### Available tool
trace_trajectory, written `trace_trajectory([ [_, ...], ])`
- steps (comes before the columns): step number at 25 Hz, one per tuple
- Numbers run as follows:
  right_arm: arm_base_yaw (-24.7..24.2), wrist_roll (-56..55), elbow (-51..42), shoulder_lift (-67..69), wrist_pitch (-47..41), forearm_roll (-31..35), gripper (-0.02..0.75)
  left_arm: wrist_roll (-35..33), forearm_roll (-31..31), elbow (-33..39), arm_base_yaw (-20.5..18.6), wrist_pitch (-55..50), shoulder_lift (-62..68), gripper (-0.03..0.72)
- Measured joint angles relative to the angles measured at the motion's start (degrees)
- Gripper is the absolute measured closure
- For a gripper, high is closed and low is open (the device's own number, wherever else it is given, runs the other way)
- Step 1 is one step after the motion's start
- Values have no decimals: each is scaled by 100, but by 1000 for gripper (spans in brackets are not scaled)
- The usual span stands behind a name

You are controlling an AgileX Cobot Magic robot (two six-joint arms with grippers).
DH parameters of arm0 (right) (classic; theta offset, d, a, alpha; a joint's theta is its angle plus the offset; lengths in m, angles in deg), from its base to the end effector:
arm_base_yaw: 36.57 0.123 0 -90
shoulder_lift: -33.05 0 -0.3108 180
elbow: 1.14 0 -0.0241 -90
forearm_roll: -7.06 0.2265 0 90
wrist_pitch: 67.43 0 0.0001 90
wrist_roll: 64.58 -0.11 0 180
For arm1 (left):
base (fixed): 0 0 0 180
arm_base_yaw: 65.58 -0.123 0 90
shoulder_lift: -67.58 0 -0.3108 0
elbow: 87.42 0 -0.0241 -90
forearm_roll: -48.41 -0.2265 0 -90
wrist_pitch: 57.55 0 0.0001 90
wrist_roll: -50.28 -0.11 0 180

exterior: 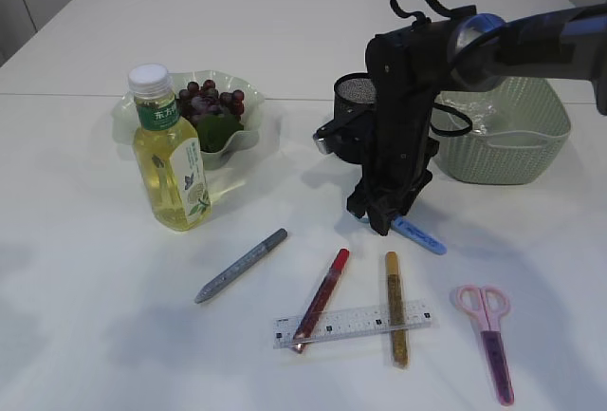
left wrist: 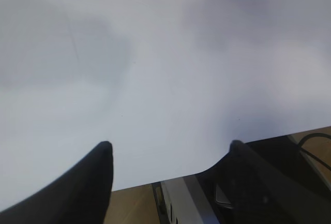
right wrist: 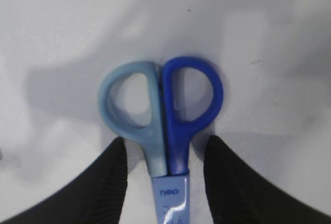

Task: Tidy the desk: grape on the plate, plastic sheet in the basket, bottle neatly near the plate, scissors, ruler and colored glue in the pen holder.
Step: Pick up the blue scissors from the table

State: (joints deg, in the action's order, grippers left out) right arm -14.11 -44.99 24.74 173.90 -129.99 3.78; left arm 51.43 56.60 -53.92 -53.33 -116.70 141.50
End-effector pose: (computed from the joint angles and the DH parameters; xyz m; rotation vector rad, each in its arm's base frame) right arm 0.4284 0.1710 0.1357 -1.1473 2.8758 -0.0779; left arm 0.1564 -0.0477 0.2707 0.1964 2.9090 -0.2304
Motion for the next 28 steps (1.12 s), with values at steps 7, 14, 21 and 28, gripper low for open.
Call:
trace_trajectory([
  [7, 0, -5, 0, 0, -66, 67, 480, 0, 0, 0, 0, 0, 0, 190],
  [14, 0, -40, 4, 0, -68, 46, 539, 0, 0, 0, 0, 0, 0, 190],
  [21, 0, -232, 209, 44, -217, 67, 540, 0, 0, 0, 0, 0, 0, 190],
  [28, 0, -251, 234, -420, -442, 277, 540, 0, 0, 0, 0, 0, 0, 192],
])
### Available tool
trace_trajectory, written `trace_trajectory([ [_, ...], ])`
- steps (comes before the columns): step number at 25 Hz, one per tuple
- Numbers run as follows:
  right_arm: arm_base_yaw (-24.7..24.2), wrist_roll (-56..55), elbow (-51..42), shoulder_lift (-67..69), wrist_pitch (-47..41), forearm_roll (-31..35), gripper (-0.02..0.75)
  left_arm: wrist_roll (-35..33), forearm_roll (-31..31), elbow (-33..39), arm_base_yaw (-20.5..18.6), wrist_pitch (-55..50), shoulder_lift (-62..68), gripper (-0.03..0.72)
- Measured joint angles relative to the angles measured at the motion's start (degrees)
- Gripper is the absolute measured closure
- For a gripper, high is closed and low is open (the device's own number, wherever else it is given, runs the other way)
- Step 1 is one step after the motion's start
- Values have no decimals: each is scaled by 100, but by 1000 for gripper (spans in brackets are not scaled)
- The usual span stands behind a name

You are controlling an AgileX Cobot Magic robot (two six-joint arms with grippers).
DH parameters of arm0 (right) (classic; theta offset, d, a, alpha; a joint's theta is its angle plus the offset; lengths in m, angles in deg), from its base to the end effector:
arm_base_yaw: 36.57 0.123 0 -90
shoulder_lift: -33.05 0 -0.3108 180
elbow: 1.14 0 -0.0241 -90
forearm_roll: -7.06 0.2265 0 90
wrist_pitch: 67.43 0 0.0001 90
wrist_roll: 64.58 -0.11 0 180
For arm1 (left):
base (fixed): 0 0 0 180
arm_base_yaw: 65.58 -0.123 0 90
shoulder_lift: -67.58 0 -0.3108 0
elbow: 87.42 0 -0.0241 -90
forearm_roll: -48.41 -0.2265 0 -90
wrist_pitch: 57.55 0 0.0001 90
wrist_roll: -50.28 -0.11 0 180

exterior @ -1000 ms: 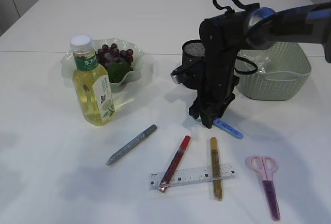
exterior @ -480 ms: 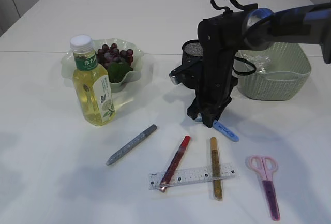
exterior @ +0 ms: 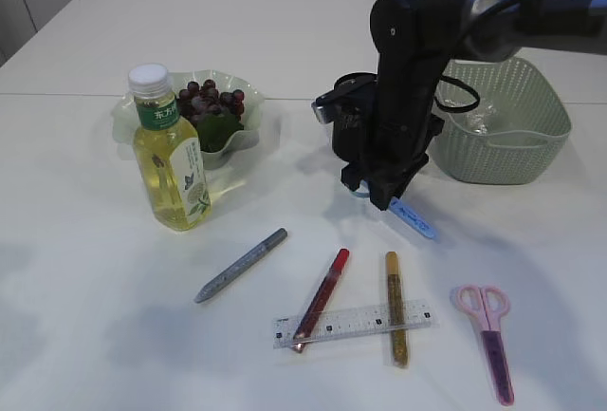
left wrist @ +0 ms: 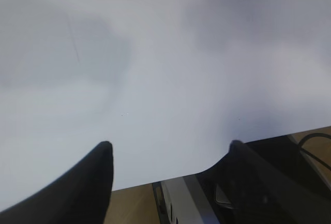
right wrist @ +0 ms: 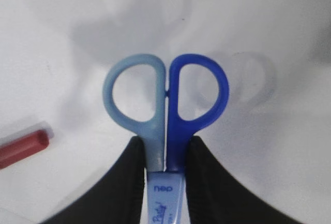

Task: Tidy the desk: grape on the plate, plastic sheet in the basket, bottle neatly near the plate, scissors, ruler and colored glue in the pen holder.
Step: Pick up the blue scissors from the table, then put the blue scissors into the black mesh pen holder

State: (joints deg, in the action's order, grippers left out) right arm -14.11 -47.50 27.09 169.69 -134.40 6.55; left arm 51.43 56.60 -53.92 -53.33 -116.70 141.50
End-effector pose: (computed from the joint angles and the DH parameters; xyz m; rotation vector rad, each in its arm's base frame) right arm 0.4229 0.1739 0.1781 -1.0398 2.8786 -0.0069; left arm 0.1564 -0.0477 0.2707 0.1964 2.9090 -0.2304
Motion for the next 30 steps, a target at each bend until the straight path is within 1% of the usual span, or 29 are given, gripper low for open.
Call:
trace_trajectory([
  [5, -14, 244, 84, -300, -47, 445, 541, 0, 0, 0, 0, 0, 0, 193],
  [8, -74, 428, 304, -462, -100, 901, 541, 0, 0, 0, 0, 0, 0, 193],
  [14, -536, 784, 934, -498, 4, 1921, 541, 0, 0, 0, 0, 0, 0, 193],
  [19, -946, 1261, 1047, -498, 634, 2697, 542, 0, 0, 0, 0, -12, 0, 194],
  [23, -1092, 1750, 1047, -498, 1290, 2893, 542, 0, 0, 0, 0, -21, 0, 194],
  [26, -1096, 2053, 1047, -498, 1786, 2950, 542, 0, 0, 0, 0, -21, 0, 194],
  [30, -1096, 2299, 1047, -429, 2427, 3182, 542, 0, 0, 0, 0, -21, 0, 194],
])
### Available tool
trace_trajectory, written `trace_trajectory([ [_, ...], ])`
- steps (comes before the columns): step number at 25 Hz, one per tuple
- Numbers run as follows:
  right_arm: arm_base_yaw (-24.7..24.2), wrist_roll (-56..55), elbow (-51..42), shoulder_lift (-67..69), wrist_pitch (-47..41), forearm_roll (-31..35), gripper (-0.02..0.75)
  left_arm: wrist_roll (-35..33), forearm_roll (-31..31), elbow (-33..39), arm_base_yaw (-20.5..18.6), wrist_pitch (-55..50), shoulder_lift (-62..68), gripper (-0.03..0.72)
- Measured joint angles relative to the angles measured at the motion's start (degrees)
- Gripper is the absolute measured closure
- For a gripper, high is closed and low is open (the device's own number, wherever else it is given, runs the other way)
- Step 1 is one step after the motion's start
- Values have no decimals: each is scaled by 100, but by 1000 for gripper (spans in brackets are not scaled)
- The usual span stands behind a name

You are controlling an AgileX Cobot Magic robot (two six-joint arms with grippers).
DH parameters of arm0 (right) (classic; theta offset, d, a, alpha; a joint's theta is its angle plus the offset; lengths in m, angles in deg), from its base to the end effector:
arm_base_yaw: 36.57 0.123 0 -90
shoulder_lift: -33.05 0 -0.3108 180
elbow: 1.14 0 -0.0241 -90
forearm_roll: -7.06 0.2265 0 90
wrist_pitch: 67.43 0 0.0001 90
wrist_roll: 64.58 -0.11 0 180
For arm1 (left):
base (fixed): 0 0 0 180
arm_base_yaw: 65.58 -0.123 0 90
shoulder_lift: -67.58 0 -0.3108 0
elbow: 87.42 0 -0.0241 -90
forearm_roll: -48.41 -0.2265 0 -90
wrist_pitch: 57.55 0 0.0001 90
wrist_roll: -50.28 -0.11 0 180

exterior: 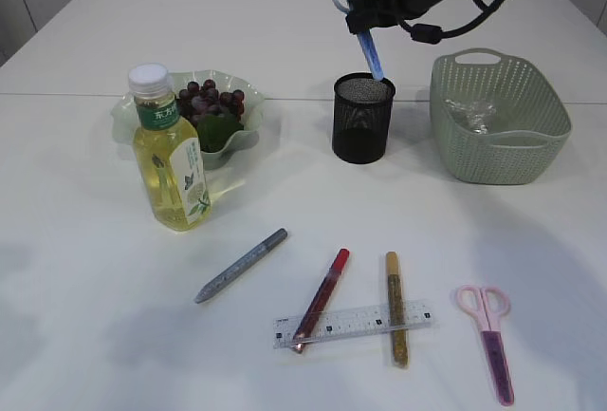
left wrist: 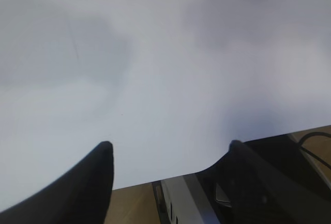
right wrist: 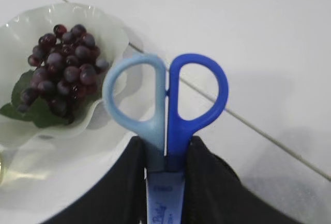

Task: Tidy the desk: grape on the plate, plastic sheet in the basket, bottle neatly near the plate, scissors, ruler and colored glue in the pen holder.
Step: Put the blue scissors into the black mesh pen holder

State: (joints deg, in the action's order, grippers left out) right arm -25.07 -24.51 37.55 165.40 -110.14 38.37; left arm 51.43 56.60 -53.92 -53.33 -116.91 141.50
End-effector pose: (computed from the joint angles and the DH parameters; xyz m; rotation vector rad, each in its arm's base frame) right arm 0.4954 0.1404 0.2935 -0.7171 2.1571 0.3727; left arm 0.1560 -0.0477 0.2706 0.1970 2.9126 -0.2302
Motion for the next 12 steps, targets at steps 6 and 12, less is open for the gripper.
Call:
trace_trajectory([
  [6, 0, 143, 3, 333, 775, 150, 542, 0, 0, 0, 0, 0, 0, 200],
  [12, 0, 189, 3, 643, 879, 163, 542, 0, 9, 0, 0, 0, 0, 202],
])
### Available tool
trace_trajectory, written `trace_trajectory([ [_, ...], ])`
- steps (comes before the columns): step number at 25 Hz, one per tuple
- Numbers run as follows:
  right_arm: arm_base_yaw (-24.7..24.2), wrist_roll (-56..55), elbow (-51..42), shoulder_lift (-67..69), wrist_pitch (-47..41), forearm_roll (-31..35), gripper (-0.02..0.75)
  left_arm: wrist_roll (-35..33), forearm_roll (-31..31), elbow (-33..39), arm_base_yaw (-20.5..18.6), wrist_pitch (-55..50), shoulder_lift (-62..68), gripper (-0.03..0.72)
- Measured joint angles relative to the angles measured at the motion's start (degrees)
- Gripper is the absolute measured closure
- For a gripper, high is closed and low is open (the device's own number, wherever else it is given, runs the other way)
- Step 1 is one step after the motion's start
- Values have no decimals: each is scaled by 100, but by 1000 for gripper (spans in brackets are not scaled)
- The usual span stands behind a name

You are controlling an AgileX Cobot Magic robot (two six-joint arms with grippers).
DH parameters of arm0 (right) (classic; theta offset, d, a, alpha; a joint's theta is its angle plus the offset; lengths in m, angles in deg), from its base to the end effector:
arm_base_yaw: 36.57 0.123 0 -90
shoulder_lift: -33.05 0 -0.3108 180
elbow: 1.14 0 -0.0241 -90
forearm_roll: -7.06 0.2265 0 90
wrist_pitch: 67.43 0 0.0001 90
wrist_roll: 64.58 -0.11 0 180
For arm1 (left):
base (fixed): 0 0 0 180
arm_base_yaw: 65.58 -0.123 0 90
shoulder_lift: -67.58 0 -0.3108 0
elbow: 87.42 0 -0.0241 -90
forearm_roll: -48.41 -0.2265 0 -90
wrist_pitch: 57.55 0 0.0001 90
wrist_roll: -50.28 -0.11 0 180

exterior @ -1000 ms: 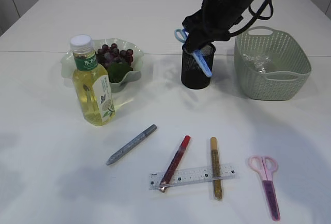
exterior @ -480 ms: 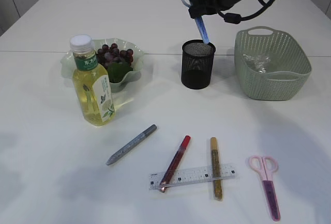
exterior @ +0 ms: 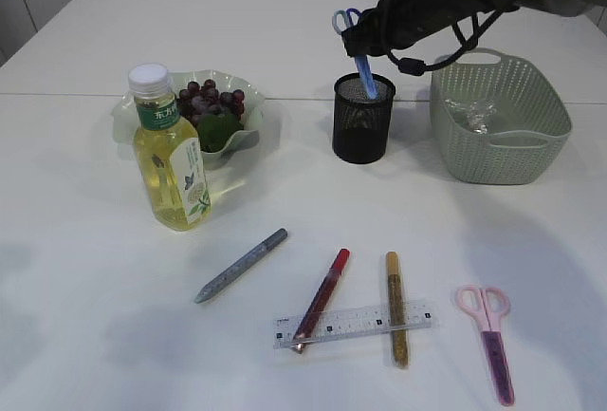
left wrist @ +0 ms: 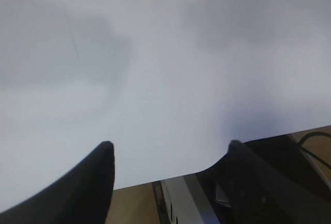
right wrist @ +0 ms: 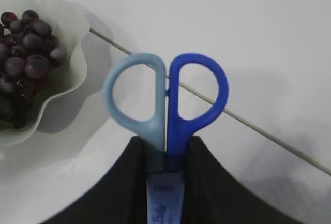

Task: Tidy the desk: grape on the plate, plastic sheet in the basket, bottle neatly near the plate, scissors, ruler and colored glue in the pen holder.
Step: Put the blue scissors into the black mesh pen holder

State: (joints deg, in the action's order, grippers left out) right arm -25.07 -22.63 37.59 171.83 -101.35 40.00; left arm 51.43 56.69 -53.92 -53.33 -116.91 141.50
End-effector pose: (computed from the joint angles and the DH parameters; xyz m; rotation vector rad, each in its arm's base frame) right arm 0.5243 0.1408 0.2453 -0.6474 2.1462 0.3272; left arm 0.1560 -0.0478 0.2707 0.1960 2.9127 -0.2323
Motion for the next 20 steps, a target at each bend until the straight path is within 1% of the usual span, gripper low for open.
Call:
trace_trajectory([
  [11, 0, 111, 0, 103, 154, 0, 526, 0, 88, 0, 0, 0, 0, 204],
  [15, 0, 137, 0, 103, 166, 0, 498, 0, 111, 0, 0, 0, 0, 204],
  [20, 0, 145, 0, 103, 38, 10, 435, 0, 114, 0, 0, 0, 0, 210],
])
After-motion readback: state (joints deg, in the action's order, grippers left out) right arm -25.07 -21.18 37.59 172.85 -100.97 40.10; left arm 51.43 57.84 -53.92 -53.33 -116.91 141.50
